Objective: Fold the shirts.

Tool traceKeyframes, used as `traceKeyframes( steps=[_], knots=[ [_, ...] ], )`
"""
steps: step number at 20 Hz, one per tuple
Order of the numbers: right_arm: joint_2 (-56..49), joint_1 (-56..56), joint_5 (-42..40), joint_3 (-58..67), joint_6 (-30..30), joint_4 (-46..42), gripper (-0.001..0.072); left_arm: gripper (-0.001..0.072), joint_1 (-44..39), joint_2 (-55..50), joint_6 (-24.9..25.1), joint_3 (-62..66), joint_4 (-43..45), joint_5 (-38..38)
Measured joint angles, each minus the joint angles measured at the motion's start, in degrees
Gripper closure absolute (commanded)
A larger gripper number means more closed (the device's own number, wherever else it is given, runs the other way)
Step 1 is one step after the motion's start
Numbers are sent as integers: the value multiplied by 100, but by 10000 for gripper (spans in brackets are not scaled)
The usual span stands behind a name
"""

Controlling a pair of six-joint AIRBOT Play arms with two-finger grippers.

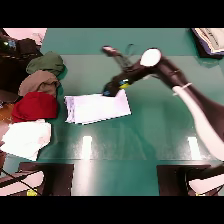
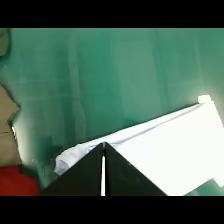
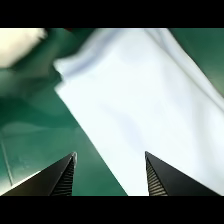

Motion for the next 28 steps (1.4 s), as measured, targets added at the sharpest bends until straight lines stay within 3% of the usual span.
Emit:
traceKeyframes(
  steps=[3,4,7,13,14,16,17,19,20,21,28],
  knots=[
    [295,-1027,15,-942,317,-146,-5,686,-306,-72,20,-2,-4,13],
    [302,-1351,2,-1220,396,-120,37,686,-426,-107,22,-7,-15,46],
    [22,-1974,55,-1720,516,291,46,686,-728,-227,35,-44,-11,177],
    [-920,-1749,203,-1552,411,1154,52,685,-1025,-433,44,-79,-17,284],
    [-1078,-1606,219,-1423,396,1285,103,686,-1049,-446,59,-81,-31,284],
    [-1357,-1344,236,-1196,391,1537,141,686,-1060,-466,81,-85,-35,289],
    [-1473,-1228,234,-1091,385,1659,210,686,-1060,-470,92,-85,-33,291],
    [-1663,-1029,221,-907,374,1742,429,686,-1075,-479,114,-85,-44,289],
    [-1720,-946,153,-841,367,1764,618,686,-1082,-479,125,-85,-55,286],
    [-1753,-883,142,-798,361,1823,695,686,-1082,-481,125,-85,-57,278],
    [-1257,-1130,70,-791,352,1598,697,686,-1130,-483,133,-85,-101,179]
  ],
)
